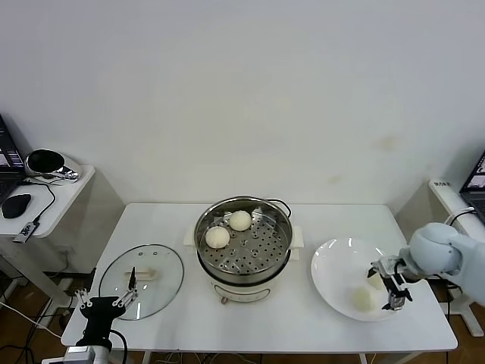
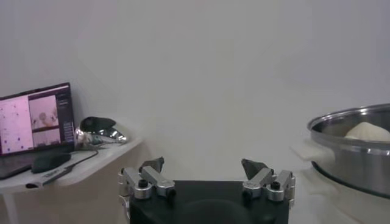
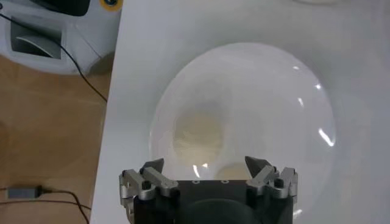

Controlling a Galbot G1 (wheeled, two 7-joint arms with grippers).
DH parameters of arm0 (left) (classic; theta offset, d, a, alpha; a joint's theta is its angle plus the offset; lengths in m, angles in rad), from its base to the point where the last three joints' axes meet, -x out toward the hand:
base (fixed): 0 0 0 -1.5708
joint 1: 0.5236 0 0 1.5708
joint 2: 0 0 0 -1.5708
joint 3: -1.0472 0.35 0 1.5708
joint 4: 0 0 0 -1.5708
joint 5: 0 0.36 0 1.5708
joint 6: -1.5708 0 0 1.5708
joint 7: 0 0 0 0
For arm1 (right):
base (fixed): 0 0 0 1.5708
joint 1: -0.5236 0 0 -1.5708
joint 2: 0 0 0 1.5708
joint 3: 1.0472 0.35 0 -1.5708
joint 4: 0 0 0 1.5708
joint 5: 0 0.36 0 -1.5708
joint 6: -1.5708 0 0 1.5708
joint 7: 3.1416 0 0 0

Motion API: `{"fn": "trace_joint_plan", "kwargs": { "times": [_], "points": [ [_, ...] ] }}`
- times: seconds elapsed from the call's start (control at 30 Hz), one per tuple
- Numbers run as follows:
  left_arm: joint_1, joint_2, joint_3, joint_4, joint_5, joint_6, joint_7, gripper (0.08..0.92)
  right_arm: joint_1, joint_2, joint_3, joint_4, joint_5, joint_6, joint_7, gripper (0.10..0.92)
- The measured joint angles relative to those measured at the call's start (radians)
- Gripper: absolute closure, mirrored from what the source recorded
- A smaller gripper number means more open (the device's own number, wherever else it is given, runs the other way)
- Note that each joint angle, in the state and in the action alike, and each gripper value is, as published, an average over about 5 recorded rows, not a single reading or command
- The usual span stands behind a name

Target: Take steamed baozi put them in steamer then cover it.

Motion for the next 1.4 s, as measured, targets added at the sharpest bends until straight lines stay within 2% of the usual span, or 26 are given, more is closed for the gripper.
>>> {"fn": "trace_joint_plan", "kwargs": {
  "times": [0.57,0.67,1.03,1.4],
  "points": [
    [-0.001,-0.004,-0.003,0.017,0.005,-0.002,0.0,0.177,-0.145,0.089,0.12,-0.12,-0.048,0.011,0.025,0.207],
    [0.0,-0.004,-0.003,0.017,0.006,-0.002,-0.001,0.177,-0.156,0.099,0.127,-0.128,-0.048,0.007,0.024,0.234],
    [0.0,-0.004,-0.003,0.014,0.006,-0.002,-0.001,0.177,-0.166,0.113,0.141,-0.146,-0.048,0.0,0.016,0.416],
    [-0.005,0.002,-0.005,0.005,0.003,-0.001,-0.001,0.177,-0.019,0.114,0.102,-0.138,0.013,0.011,-0.046,0.44]
  ]
}}
